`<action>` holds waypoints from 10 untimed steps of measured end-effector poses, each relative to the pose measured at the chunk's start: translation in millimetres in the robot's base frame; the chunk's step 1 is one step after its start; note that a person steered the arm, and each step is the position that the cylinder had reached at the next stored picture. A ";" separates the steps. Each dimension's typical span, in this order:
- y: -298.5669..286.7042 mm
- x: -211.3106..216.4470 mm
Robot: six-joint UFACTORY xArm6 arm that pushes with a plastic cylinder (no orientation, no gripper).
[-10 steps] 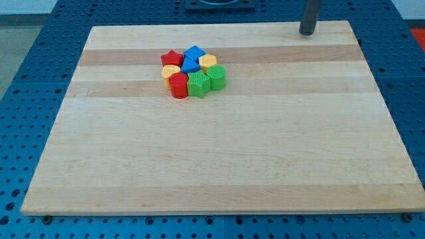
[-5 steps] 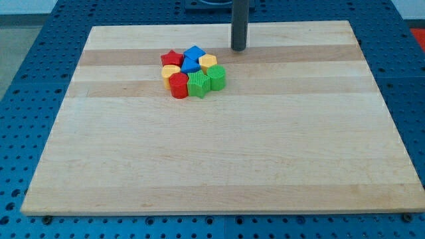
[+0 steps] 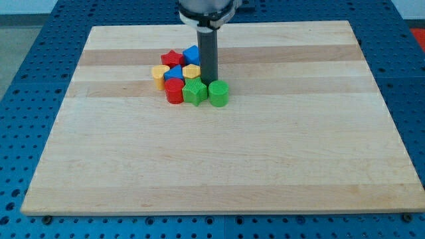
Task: Separate the group of blocks
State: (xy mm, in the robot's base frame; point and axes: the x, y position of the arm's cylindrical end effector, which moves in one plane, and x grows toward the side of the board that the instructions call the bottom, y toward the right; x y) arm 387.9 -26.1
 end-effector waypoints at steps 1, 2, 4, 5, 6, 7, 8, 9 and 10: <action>-20.0 12.8; -52.1 13.2; -63.9 -2.6; -64.4 -26.0; -64.4 -30.2; -64.4 -34.2; -62.6 -44.4; -53.4 -63.5; -31.9 -80.5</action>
